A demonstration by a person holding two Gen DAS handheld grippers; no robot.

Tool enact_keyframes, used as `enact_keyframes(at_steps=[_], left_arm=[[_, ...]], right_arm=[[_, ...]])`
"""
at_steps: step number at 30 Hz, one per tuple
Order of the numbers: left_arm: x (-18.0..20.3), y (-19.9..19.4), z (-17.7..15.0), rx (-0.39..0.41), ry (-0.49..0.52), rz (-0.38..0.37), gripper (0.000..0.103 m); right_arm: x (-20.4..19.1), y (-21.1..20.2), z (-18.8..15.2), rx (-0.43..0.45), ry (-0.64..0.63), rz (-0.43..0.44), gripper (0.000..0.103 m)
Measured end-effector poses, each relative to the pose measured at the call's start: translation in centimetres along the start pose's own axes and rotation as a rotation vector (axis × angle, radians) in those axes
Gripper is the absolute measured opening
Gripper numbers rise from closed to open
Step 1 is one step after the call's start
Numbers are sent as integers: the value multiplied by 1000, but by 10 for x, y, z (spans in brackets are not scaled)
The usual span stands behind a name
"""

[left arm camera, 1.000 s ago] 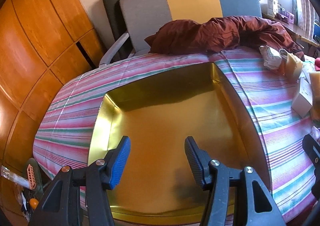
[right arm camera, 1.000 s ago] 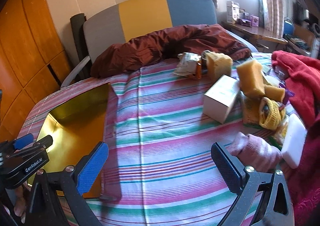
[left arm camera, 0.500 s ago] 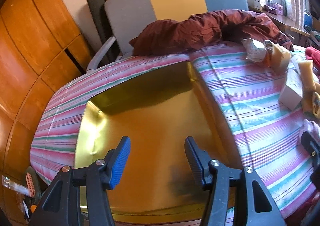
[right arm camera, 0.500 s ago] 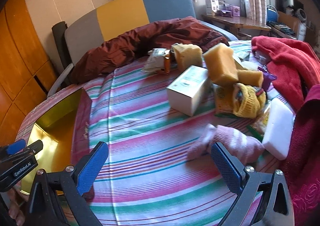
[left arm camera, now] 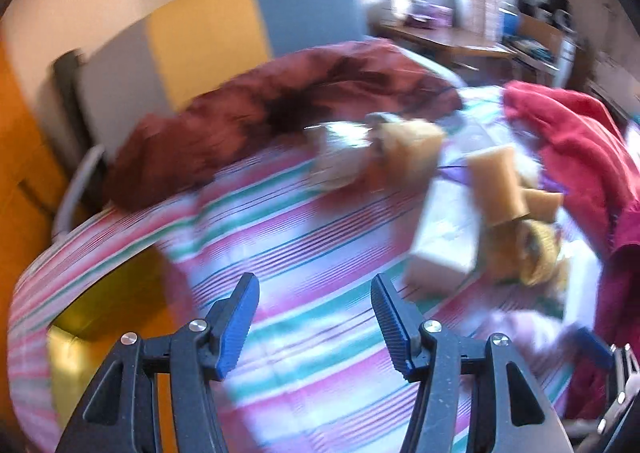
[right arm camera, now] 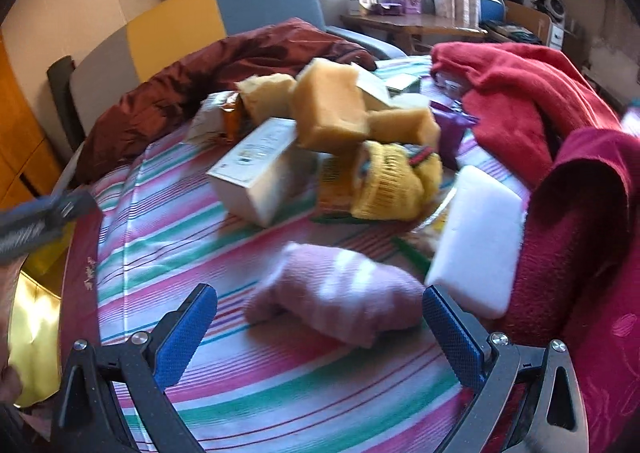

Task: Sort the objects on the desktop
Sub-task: 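Grasp the white printed booklet with the left gripper while the right gripper grasps the lilac sock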

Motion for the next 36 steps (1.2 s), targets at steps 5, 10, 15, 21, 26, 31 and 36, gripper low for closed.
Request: enact_keyframes(at_steps=[5,10,15,21,26,31,36], left_arm=[[46,36,21,-62,86,-120,59],[70,66,31,-103,131,-182,59],[75,71,40,-89,145,-235,59],[89,71,34,-90,184,-296,59],[94,85,32,-105,216,-261,57],[93,92,30,-95,215,-256,53],[91,93,30,-75,203,-256,52]], right_arm=[[15,3,-5,-23,38,-5,103],[19,5,-10,-26,32,-4,103],[22,9,-9,-21,24,-6,103],[23,18,-3,-18,18,-3,103],[20,24,-4,-31,-15,-5,103],[11,25,-8,-18,-86,-18,94],[7,29,-12,-30,-115,8,74]])
Point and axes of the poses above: each gripper's, at about its wrist camera, not at the fingertips, and y roughly the way its jaws point, x to its right, z to its top, the point moved 7 cm from there along y, roughly the way its jaws point, and after that the axes turned 4 degrees about -z, right-handed, at the moved point
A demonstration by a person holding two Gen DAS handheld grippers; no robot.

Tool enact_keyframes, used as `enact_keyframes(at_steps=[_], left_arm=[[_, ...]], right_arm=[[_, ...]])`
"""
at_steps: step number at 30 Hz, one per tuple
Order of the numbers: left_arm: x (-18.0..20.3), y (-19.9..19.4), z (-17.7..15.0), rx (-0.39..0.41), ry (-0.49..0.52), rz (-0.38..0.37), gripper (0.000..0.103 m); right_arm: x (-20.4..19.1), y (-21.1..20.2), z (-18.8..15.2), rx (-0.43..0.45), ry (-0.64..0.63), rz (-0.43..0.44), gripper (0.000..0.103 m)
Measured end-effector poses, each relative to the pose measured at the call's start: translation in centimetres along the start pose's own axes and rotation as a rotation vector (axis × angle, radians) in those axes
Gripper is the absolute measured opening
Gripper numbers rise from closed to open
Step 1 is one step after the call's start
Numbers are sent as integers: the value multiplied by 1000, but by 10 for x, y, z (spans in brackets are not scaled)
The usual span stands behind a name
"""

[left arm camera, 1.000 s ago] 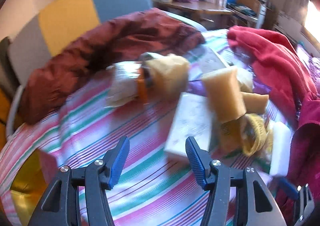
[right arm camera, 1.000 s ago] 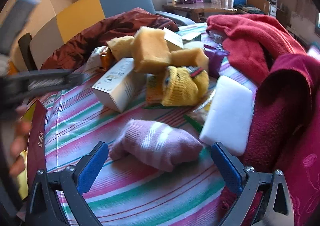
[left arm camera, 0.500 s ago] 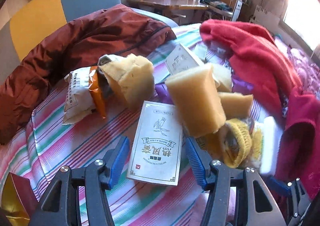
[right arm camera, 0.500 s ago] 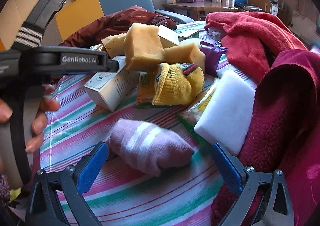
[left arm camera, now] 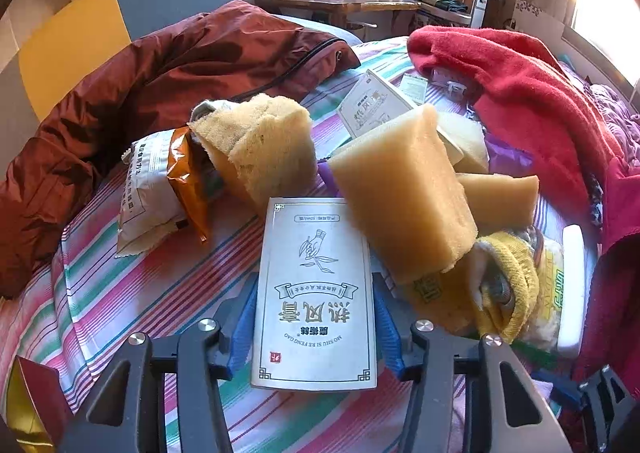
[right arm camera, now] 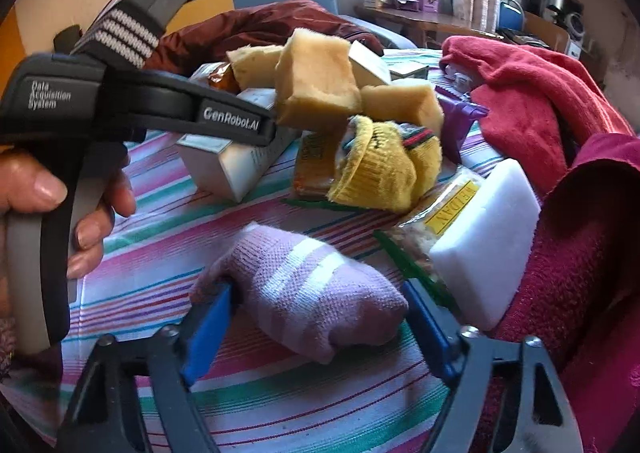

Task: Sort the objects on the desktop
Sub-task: 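Grasp the white printed booklet with the left gripper while the right gripper grasps the lilac sock, then carry the booklet into the gold tray with the left gripper while the right gripper drops the sock there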

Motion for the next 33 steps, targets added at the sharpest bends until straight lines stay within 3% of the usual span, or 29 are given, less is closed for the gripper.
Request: enact_keyframes(at_steps=[5,15,21,33], left_arm=[[0,-1,-3,18,6,6,52],[-5,-6,-10,32,-9,7,52],[-12,-2,-19,1,-56,-4,52],[-17,-14,-37,21,-110,-12,51]], right_arm=[[-4,1,-1,-5,-16,37,62],[-7,-2,-3,-7,-11,51,54],[-6,-5,-2,-3,-9,54,52],[-4,-14,-4,10,-20,39,52]])
Point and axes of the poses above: each gripper's, at about its wrist camera, not at the fingertips, and y roughly the way its jaws point, x to its right, z to its top, the point moved 7 cm from there along y, roughly the way its jaws point, and after that the axes turned 4 degrees about -z, right-handed, at the moved point
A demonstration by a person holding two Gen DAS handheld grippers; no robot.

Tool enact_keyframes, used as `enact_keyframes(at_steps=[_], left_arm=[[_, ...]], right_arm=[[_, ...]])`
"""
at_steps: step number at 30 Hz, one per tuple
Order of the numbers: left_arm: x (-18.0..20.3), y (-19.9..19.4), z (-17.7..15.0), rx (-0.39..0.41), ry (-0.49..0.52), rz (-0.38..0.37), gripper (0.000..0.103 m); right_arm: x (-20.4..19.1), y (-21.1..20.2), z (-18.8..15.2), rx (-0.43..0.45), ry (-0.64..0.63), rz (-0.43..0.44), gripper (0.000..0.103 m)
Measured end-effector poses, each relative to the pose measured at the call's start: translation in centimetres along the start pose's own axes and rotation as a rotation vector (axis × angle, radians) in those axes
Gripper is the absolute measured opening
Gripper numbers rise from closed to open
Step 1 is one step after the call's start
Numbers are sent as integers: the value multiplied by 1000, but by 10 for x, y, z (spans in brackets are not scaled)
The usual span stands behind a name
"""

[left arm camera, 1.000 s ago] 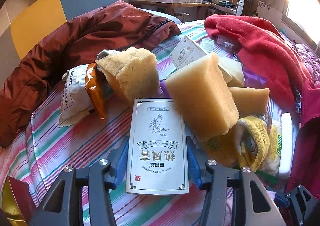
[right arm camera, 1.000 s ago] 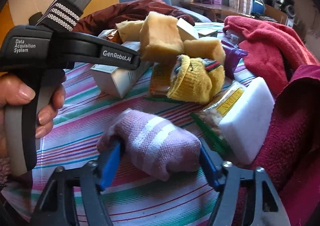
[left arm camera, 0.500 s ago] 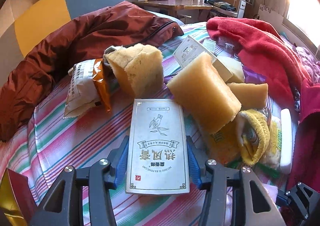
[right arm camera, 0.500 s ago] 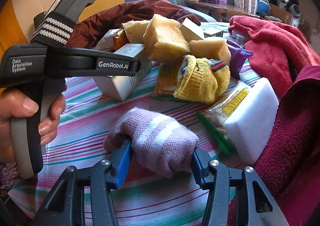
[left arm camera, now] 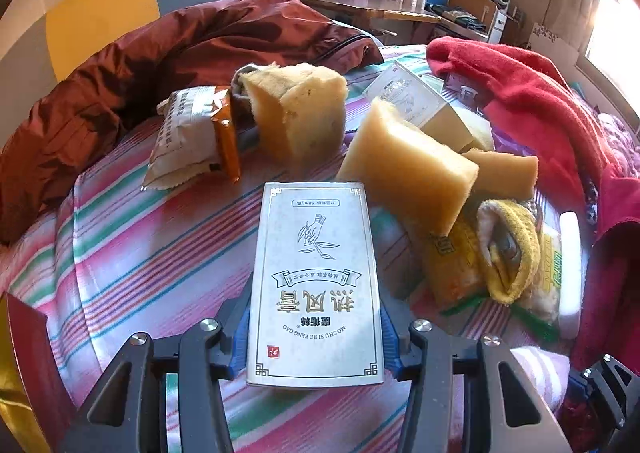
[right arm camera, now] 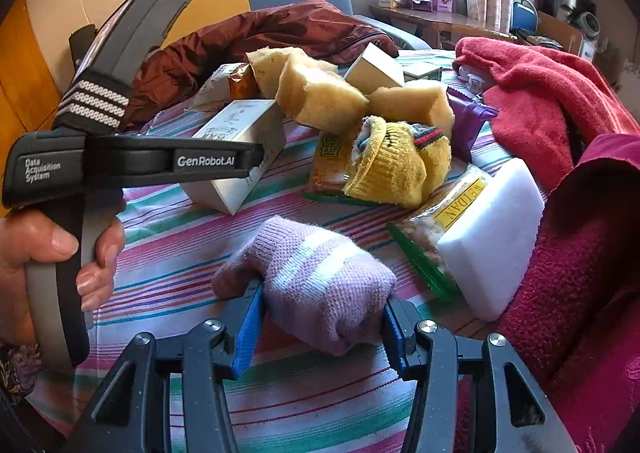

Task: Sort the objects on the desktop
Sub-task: 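Carry the booklet into the gold tray with the left gripper while the right gripper drops the sock there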

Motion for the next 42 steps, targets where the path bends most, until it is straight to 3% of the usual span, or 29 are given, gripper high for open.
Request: enact_keyframes(at_steps=[8,19,28,35,42], left_arm=[[-12,-23,-23,11,-80,-13,51],[-39,-96,-47,117,-160,-9,51],[-103,-170,-81,202,-235,68,51],[-206,-213,-142,181,-385,246,51],[-303,-208,-196,64,-580,353,51]], right_arm=[[-6,-10,1,14,-16,-7,51],[-37,-31,6,51,-80,-10,51],[-85,-58,21,108,-160,7,51],[-173,-79,46,149,-245,159,51],[-295,-49,46,37,-359,327,52]])
Point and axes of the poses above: each gripper's, at about its wrist camera, not at the fingertips, and y roughly the way its jaws point, x to its right, z to its top, the point moved 7 cm from there along y, roughly the way its jaws point, and after that the axes turned 4 degrees about -z, right-handed, at the moved point
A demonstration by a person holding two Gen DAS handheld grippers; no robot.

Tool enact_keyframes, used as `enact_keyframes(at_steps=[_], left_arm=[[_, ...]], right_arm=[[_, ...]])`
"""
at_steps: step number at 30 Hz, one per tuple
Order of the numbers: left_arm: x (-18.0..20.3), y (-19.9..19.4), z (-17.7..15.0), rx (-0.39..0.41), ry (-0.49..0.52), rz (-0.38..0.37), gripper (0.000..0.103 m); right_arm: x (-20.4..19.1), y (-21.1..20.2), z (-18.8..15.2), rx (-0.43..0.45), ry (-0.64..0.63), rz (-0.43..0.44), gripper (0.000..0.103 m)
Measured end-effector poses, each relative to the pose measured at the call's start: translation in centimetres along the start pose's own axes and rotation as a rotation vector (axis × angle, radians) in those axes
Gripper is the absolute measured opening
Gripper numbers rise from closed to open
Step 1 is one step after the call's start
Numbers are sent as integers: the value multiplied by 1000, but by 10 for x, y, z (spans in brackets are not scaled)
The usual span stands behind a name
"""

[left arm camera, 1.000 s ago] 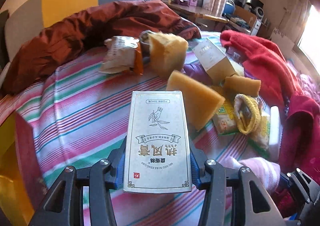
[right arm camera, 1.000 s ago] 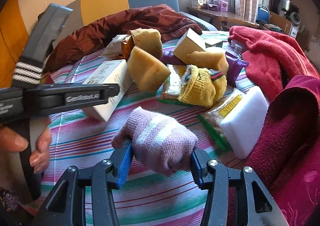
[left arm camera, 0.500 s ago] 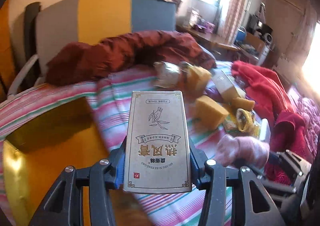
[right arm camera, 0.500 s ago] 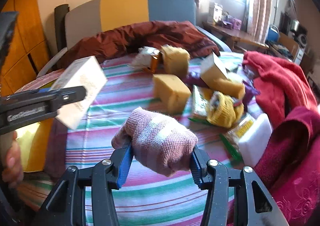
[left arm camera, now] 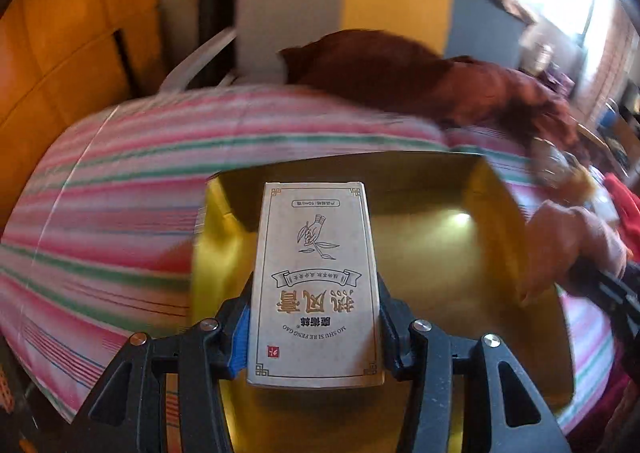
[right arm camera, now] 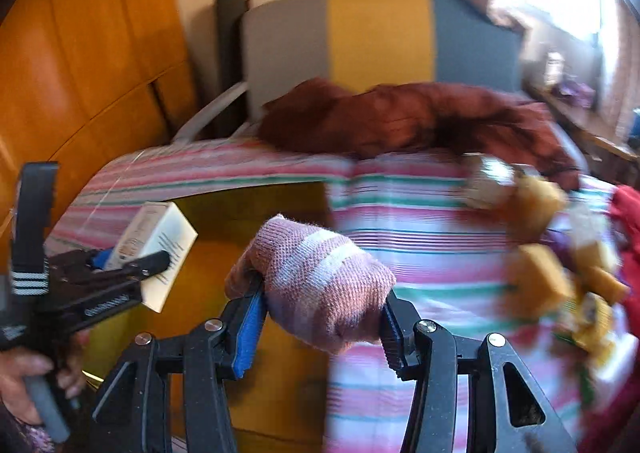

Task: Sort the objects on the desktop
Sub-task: 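Carry the booklet into the gold tray with the left gripper while the right gripper drops the sock there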

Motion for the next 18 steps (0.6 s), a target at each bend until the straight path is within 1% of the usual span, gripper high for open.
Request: enact_keyframes(at_steps=[1,3,5,7,8,9,10,11,13,14,17,18], left_arm=[[-9,5,1,-10,-22,7,51],[-20,12,6,-16,-44,7,51],[-31,18,9,-20,-63,49,51],[-38,23,13,-25,-80,79,52],[-41,26,14,-36,-91,75,52],[-42,29,15,-48,-108,60,52],[-43,29,15,-55,-120,53,52],[-44,27,15,-59,-135,47,52],[-44,20,15,-43,-141,27,52],[-45,15,14,-27,-141,18,52],[-49,0,10,15,-158,13,52],[-49,-3,10,27,-164,6,53]], right_arm=[[-13,14,4,-31,-6,25,52],[-31,35,11,-76,-12,40,52],[-45,56,20,-104,-6,49,52],[-50,74,28,-121,24,58,57],[-53,83,32,-126,51,67,62],[-57,93,36,-135,76,90,74],[-60,97,39,-141,86,107,81],[-65,101,41,-144,89,122,90],[-68,99,44,-133,91,142,90],[-68,93,46,-106,93,155,90],[-63,81,43,-69,95,137,90],[-62,83,44,-74,99,135,83]])
Point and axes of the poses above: each gripper's, at about its wrist camera, not at the fingertips, and y roughly the way its jaws point, x to its right, z to its top, the point moved 7 cm from there along y, roughly the way its jaws point, and after that the axes turned 4 degrees about -z, right-handed, at the moved point
